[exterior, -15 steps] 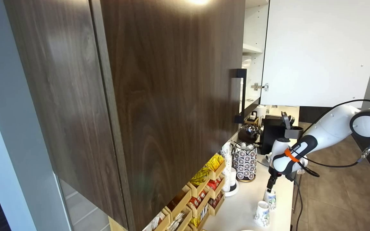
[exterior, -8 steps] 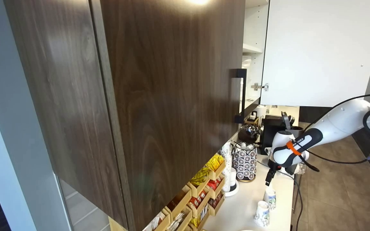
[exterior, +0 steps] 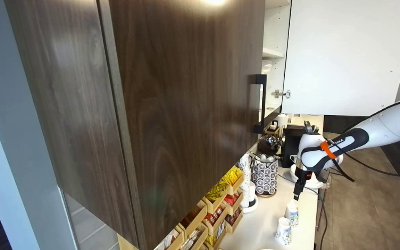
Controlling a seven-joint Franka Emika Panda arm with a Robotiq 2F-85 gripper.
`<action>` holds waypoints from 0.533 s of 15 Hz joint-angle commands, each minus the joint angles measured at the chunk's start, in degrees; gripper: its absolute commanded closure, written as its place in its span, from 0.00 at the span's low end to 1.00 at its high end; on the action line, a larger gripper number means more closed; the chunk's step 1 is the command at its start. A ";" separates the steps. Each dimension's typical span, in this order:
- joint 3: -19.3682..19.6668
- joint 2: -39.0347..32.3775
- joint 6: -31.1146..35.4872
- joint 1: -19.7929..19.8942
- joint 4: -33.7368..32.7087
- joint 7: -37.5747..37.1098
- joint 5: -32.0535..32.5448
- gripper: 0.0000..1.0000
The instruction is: Unstack the two coffee cups on the counter
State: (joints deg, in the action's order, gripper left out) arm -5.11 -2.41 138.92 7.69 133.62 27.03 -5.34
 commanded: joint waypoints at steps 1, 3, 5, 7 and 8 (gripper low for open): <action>1.88 4.96 -2.68 -3.08 3.64 0.47 -1.66 0.00; 2.53 5.50 -2.24 -4.05 4.34 0.88 -0.40 0.00; 3.07 4.06 -2.19 -4.66 2.50 -0.04 -0.19 0.00; 3.22 4.36 -2.19 -4.89 2.97 -0.02 -0.18 0.00; 3.27 4.36 -2.19 -4.93 3.02 -0.01 -0.18 0.00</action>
